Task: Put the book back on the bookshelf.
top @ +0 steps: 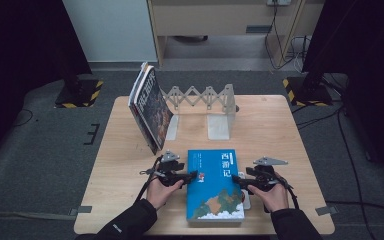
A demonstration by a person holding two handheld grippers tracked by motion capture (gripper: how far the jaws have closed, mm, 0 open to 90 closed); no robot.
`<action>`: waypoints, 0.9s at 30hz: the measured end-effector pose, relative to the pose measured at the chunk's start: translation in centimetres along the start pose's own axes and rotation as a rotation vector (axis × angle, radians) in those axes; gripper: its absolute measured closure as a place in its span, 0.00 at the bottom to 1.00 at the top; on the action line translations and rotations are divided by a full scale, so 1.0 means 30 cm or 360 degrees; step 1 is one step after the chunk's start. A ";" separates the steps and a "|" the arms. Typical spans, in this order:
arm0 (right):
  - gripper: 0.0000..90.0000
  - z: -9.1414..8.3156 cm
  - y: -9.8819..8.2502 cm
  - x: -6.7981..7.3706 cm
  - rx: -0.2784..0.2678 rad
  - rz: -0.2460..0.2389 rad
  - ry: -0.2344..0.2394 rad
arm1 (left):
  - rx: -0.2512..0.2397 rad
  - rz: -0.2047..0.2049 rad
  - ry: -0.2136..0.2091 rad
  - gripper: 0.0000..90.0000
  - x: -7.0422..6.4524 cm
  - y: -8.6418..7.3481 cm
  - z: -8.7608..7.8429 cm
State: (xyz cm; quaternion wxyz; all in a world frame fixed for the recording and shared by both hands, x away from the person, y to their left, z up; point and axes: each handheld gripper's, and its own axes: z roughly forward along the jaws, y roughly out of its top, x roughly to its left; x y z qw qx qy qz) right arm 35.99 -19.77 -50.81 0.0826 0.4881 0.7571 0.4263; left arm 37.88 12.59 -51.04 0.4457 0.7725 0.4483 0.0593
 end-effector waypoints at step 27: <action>0.27 0.068 -0.001 0.015 0.0033 0.0159 0.0188 | -0.0088 -0.0231 -0.0203 0.12 0.053 -0.028 0.093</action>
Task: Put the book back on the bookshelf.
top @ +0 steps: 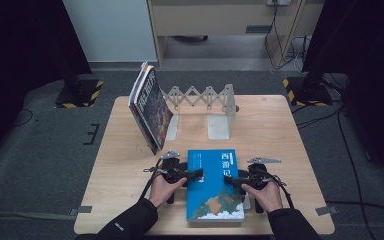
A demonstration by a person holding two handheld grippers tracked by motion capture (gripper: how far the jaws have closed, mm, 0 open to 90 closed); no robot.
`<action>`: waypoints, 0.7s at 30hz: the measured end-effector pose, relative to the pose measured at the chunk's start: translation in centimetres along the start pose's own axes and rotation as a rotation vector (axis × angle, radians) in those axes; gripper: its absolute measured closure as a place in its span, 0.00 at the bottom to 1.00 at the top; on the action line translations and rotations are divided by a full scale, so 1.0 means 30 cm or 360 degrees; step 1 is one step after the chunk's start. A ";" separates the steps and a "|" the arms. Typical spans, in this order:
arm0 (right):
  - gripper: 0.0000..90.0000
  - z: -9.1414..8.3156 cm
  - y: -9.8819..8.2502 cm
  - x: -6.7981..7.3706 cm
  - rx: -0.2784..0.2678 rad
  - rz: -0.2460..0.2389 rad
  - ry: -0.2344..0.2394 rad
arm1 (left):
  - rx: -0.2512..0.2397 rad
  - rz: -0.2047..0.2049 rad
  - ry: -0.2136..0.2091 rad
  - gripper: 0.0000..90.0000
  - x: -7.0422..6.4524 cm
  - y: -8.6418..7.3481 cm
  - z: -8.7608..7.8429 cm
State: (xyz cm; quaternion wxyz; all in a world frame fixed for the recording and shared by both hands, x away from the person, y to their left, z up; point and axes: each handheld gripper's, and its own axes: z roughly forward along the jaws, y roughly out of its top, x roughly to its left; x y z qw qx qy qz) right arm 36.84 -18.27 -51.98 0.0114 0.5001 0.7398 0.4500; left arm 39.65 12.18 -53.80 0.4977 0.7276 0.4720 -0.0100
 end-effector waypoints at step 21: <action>0.24 0.014 -0.002 -0.003 -0.0020 0.0031 0.0018 | -0.0043 -0.0010 0.0009 0.02 0.004 0.003 0.032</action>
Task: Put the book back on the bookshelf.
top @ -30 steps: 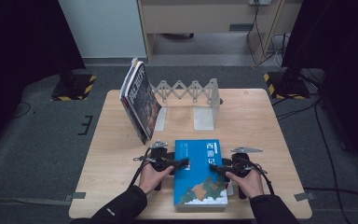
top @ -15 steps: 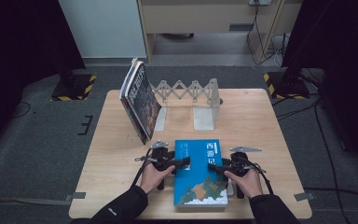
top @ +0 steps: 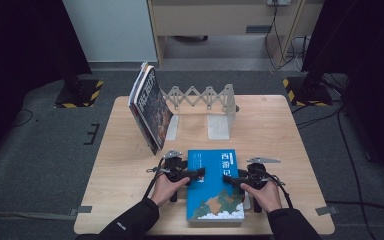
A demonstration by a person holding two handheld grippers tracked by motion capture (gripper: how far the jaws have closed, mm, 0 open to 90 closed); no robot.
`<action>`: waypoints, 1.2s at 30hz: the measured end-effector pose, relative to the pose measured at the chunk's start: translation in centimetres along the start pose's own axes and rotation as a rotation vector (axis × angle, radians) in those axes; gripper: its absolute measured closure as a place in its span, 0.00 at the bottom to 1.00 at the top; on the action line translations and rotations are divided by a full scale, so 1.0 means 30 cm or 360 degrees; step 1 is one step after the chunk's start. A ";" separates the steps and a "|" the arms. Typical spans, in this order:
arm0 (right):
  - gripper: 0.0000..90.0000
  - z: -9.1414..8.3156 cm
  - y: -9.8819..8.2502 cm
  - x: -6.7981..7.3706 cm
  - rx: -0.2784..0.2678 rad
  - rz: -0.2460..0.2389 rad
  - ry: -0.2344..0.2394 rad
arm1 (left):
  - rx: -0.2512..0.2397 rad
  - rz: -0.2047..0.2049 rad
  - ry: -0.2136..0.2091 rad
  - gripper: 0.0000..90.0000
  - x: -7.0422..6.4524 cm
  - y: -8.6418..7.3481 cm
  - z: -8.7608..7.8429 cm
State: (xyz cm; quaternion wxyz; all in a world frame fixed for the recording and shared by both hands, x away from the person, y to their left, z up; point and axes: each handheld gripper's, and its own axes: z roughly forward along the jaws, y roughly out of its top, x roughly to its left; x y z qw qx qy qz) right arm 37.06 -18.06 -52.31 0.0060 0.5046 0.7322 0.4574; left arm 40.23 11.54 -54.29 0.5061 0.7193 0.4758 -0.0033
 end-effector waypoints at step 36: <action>0.26 -0.008 -0.012 -0.005 -0.0020 0.0019 0.0035 | 0.0266 -0.0056 -0.0066 0.23 -0.015 0.037 -0.064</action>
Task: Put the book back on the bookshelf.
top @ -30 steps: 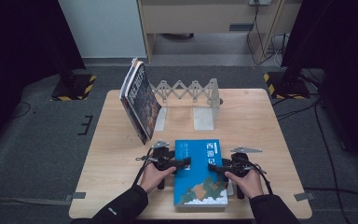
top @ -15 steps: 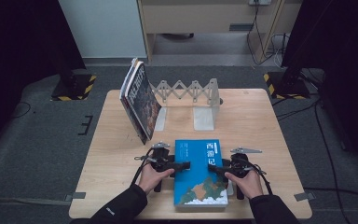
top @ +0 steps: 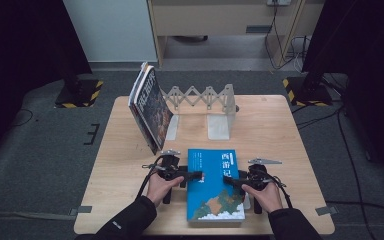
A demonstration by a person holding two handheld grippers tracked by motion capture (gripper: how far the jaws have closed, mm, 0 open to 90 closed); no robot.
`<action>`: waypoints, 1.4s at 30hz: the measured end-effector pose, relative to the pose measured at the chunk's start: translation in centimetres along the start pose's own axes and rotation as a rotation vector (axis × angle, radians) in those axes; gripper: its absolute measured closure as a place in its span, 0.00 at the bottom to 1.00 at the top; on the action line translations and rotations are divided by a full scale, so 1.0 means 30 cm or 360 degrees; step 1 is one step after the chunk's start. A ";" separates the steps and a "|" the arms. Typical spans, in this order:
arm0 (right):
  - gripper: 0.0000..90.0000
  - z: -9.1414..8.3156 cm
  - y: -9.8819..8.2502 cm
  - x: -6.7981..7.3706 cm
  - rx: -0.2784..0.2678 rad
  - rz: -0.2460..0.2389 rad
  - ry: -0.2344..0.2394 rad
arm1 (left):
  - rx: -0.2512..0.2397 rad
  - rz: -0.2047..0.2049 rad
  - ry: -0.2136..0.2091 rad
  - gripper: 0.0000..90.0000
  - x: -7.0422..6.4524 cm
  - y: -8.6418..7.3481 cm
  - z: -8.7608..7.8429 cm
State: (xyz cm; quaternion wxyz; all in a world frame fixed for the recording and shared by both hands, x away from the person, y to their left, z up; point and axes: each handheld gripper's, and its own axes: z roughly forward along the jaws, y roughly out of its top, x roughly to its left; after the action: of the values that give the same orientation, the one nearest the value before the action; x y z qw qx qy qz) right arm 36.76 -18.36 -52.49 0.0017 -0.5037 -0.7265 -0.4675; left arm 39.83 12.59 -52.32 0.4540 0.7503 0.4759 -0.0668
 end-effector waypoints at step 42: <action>0.28 -0.004 0.008 -0.011 0.0016 -0.0002 0.0017 | -0.0062 0.0045 -0.0135 0.42 -0.034 0.047 0.000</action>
State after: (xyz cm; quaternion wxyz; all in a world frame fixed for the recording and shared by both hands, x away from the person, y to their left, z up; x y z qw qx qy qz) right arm 37.03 -18.68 -52.42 0.0077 -0.5007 -0.7290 -0.4666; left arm 40.38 11.74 -50.90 0.4892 0.7445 0.4466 -0.0830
